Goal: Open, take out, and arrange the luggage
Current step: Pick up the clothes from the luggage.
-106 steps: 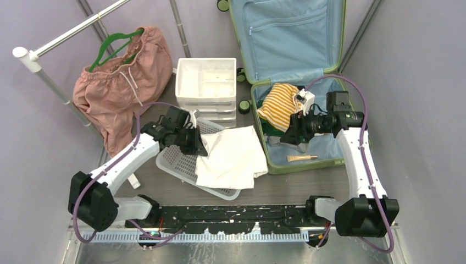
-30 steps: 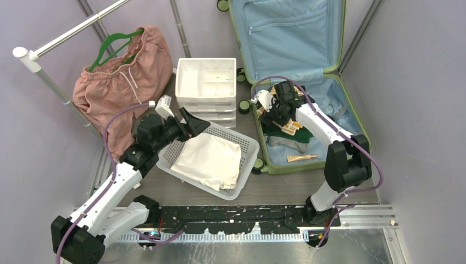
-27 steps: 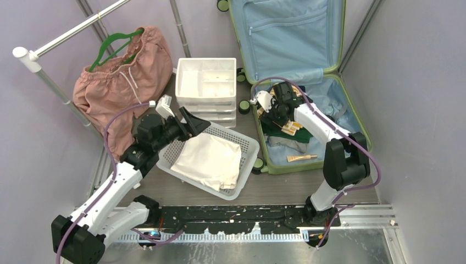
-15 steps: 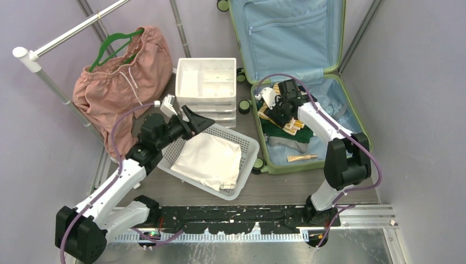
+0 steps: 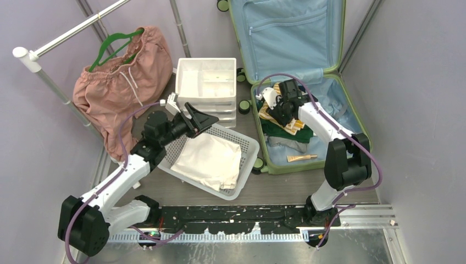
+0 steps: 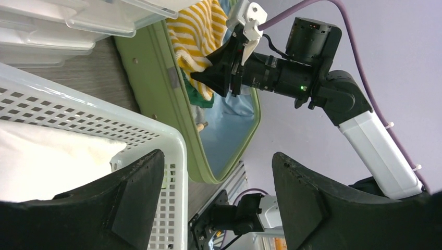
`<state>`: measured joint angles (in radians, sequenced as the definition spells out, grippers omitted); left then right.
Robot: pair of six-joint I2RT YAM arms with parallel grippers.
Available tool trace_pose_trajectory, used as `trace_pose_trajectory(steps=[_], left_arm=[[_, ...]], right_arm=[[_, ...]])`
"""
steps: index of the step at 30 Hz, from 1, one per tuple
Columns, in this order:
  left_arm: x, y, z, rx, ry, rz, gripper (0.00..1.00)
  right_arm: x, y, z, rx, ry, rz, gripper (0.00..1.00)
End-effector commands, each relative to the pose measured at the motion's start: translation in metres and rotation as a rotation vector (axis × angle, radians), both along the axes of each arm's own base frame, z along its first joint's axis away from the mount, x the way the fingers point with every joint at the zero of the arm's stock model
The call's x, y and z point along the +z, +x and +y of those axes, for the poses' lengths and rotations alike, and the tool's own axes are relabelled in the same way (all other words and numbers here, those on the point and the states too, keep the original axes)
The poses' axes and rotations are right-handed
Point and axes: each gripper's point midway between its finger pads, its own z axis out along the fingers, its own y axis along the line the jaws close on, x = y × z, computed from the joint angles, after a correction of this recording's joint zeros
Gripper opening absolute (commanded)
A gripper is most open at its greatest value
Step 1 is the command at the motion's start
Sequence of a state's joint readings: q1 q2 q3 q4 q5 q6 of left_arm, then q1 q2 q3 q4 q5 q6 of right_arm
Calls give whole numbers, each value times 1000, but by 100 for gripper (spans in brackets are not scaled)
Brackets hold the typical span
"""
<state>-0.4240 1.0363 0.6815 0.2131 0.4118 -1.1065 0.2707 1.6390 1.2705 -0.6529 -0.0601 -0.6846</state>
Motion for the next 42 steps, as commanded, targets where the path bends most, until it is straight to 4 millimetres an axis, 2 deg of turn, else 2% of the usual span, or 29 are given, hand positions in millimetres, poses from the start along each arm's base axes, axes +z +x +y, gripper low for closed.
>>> trace_pose_trajectory(steps=[1, 4, 7, 15, 22, 33, 39, 42], left_arm=[[26, -4, -10, -36, -80, -52, 75], [27, -6, -20, -46, -96, -51, 75], [25, -9, -33, -56, -110, -44, 75], [23, -3, -63, -38, -157, -28, 75], [25, 2, -93, -25, -189, -51, 76], [8, 9, -132, -21, -168, -58, 79], [-8, 8, -130, 7, -122, -39, 80], [-11, 5, -129, 4, -94, -47, 81]], right_arm=[[6, 3, -3, -45, 28, -2, 31], [18, -1, 1, -72, 105, 14, 15], [36, -9, 4, -83, 205, 43, 8], [78, -38, 14, -110, 421, 97, 2], [102, -63, 34, -110, 584, 176, 1], [116, -83, 64, -113, 811, 321, 1], [120, -93, 83, -125, 963, 426, 1], [119, -97, 92, -144, 1036, 476, 1]])
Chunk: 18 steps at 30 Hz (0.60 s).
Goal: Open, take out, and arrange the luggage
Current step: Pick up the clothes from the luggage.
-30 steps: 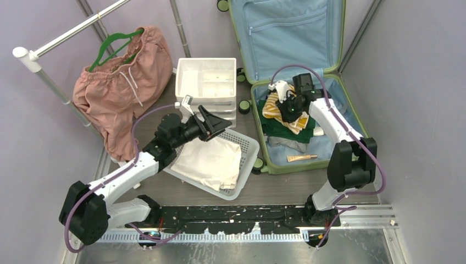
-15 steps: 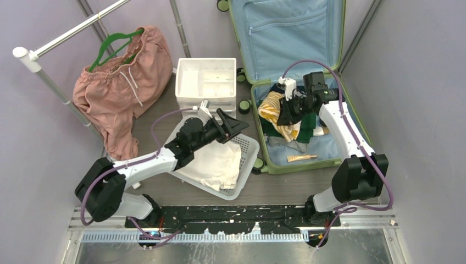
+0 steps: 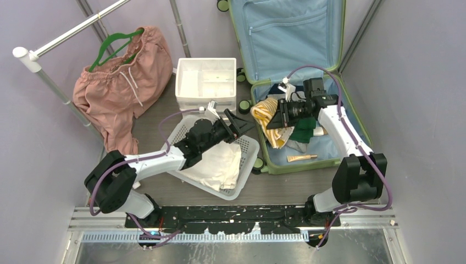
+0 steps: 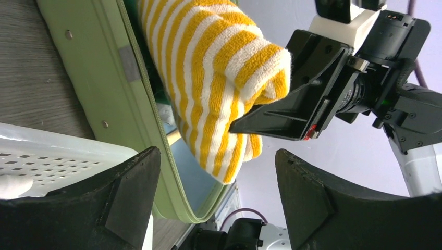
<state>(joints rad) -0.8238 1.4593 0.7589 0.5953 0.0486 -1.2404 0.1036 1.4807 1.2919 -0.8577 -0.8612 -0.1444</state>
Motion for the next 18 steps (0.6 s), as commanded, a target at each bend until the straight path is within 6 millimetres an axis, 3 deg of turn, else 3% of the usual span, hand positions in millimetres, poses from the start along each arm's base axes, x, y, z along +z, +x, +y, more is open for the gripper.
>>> trace_pose_trajectory(steps=[1, 7, 18], left_arm=[[27, 6, 4, 45, -17, -94, 81], [15, 9, 2, 55, 4, -83, 82], [1, 8, -12, 24, 4, -84, 85]], right_arm=[[28, -10, 23, -1, 194, 28, 1], [12, -17, 38, -18, 222, 86, 6], [1, -16, 36, -12, 188, 82, 46]])
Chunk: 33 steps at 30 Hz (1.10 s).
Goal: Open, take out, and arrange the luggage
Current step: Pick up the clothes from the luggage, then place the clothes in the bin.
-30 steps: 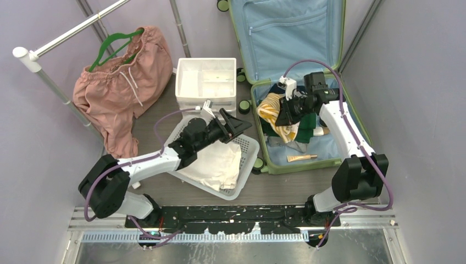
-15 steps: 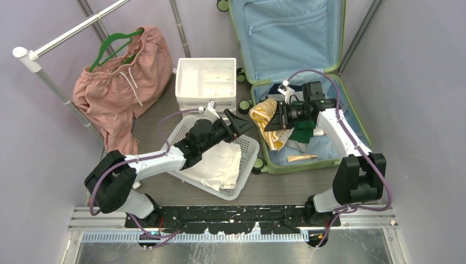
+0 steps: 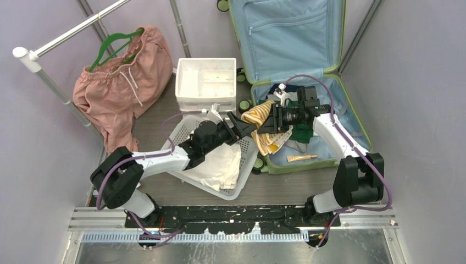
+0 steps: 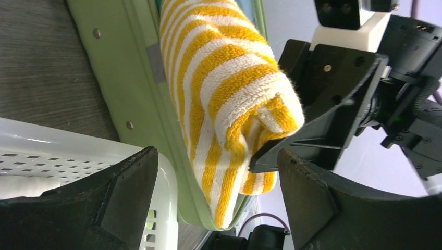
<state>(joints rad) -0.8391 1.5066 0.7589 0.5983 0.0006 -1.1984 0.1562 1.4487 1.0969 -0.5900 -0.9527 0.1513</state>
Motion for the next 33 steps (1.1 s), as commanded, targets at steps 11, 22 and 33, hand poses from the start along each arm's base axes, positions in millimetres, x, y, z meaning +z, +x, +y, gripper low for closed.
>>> trace_pose_trajectory(steps=[11, 22, 33], left_arm=[[29, -2, -10, -15, -140, -129, 86], [18, -9, -9, -42, -107, -118, 86], [19, -6, -27, -62, -47, -110, 81]], right_arm=[[29, -11, -2, 70, 29, -129, 62], [48, -12, -11, 64, 86, -167, 63], [41, -3, -37, -19, -6, -220, 53]])
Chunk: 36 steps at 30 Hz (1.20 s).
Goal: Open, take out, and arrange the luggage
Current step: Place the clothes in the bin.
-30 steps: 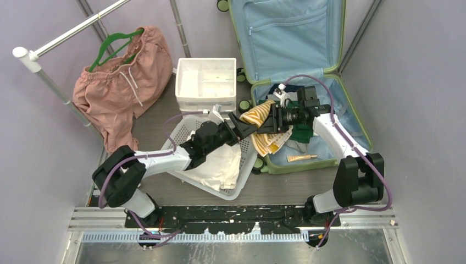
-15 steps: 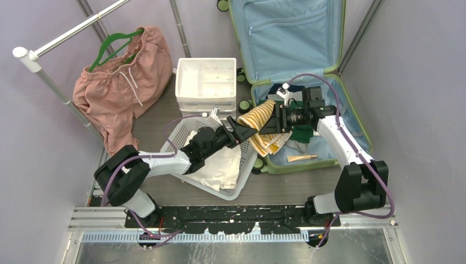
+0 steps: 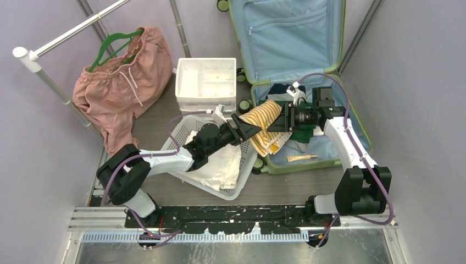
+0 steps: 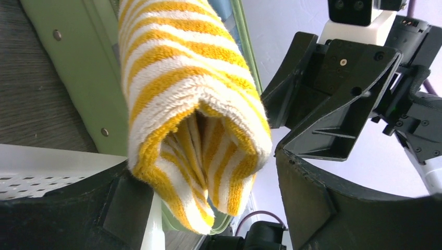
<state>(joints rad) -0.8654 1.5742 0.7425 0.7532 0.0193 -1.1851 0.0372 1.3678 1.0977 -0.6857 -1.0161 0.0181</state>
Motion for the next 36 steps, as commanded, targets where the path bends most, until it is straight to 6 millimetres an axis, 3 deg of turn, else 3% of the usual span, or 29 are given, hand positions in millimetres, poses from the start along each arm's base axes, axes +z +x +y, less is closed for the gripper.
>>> trace_pose_trajectory(steps=[1, 8, 14, 16, 20, 23, 31, 36], left_arm=[[18, 2, -11, -13, 7, -46, 78], [7, 6, -21, -21, 99, 18, 62], [-7, 14, -17, 16, 198, 61, 50], [-6, 14, -18, 8, 203, 53, 41], [-2, 12, -19, -20, 242, 19, 12], [7, 4, -23, -99, 256, 13, 1], [36, -22, -12, -246, 237, 112, 0], [34, -35, 14, -311, 255, 236, 0]], right_arm=[[21, 2, -7, -5, -30, -128, 54], [22, 7, -21, -52, -46, -141, 54], [20, 6, -27, -65, -67, -154, 54], [20, 5, -29, -69, -78, -162, 54], [20, 4, -33, -74, -107, -176, 54], [21, 3, -38, -83, -125, -191, 54], [15, -1, -51, -106, -184, -201, 55], [17, -2, -57, -130, -188, -214, 56]])
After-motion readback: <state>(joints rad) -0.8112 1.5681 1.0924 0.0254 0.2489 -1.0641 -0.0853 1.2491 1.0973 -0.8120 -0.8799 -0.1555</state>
